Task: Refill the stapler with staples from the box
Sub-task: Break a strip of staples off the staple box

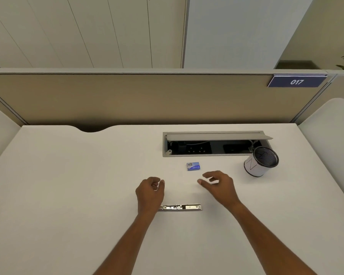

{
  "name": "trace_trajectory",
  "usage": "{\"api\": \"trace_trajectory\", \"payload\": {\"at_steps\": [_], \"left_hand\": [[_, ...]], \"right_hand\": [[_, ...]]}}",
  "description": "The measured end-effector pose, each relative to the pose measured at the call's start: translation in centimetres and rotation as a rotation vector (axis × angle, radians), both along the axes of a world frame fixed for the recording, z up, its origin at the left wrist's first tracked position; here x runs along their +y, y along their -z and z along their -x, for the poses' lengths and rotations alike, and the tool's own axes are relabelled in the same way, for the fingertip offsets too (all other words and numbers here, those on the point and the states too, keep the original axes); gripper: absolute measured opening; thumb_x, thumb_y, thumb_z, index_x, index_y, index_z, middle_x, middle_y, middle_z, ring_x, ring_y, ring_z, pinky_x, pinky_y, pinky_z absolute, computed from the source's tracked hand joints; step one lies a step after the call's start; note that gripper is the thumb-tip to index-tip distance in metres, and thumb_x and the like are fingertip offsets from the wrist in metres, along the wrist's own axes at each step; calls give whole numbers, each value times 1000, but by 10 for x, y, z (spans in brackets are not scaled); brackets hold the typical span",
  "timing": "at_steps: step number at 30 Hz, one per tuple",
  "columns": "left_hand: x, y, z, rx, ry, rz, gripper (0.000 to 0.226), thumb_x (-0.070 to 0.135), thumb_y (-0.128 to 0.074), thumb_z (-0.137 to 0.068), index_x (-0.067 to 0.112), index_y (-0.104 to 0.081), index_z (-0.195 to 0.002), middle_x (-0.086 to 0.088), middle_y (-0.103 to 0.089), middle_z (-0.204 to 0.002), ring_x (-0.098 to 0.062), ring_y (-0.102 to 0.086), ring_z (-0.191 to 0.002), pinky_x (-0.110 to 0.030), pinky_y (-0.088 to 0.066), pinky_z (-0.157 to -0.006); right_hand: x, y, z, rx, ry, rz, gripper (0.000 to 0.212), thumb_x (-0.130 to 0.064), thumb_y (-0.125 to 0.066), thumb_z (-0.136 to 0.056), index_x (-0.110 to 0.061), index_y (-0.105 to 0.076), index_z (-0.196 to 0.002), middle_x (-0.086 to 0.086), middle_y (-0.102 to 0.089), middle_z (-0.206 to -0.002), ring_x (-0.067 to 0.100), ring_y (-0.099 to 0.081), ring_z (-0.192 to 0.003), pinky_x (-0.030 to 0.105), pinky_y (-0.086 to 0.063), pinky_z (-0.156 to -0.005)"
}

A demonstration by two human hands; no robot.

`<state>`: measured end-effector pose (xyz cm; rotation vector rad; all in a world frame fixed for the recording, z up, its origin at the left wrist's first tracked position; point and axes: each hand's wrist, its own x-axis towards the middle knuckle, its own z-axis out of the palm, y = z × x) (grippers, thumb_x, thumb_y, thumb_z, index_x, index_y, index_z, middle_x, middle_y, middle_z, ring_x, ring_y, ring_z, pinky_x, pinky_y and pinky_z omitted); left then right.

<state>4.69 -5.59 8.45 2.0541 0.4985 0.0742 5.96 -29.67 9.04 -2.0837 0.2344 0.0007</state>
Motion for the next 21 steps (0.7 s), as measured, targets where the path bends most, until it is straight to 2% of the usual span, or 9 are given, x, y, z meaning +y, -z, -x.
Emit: {"api": "trace_trajectory", "payload": {"at_steps": [2,5,7,10,12,16,21], "left_hand": [[-7,-3,-11,-4,26,26,12,20,-75,-92,10,-78,-98,1,-74,-79,-6,-67,-71,-4,-45,-69],[-18,-4,-28,-12,60,54,8,17,-74,-92,12,-79,-96,6,-71,-72,0,-65,-69,2,-42,-64],[-26,-3,-38,-7,85,57,8,16,-74,-92,12,-79,-97,6,-70,-71,2,-64,-67,3,-42,-63],[-38,2,-49,14,105,49,11,17,-74,-93,10,-79,-98,3,-72,-75,-3,-64,-66,-4,-49,-68],[-48,7,-55,30,118,39,14,16,-73,-93,8,-80,-101,-3,-76,-82,-13,-67,-73,-21,-55,-79],[-63,15,-66,57,132,36,18,14,-70,-95,4,-79,-108,-11,-81,-102,-25,-73,-96,-19,-46,-83],[-75,19,-81,89,166,29,20,15,-70,-97,3,-79,-111,-15,-80,-109,-28,-73,-98,-26,-53,-85]], "right_hand": [[-5,-1,-11,-10,39,8,26,-26,-84,-81,-11,-77,-101,1,-75,-104,18,-70,-90,14,-53,-70],[-10,3,-24,-20,76,30,25,-21,-80,-86,-6,-76,-105,7,-76,-107,18,-69,-87,12,-51,-71],[-11,6,-31,-9,72,57,25,-18,-78,-88,-3,-75,-108,10,-76,-110,21,-70,-89,17,-52,-75],[-10,12,-39,23,52,86,27,-15,-77,-89,-2,-74,-112,13,-75,-112,24,-70,-90,25,-54,-80],[-8,16,-44,41,52,96,28,-15,-76,-89,-3,-73,-114,14,-75,-113,22,-69,-90,25,-54,-83],[-3,22,-53,73,63,112,33,-17,-75,-90,-5,-70,-120,14,-72,-120,20,-66,-98,26,-54,-87],[3,25,-66,109,-21,188,46,-12,-75,-89,-8,-63,-133,13,-69,-125,20,-65,-98,24,-54,-83]]}}
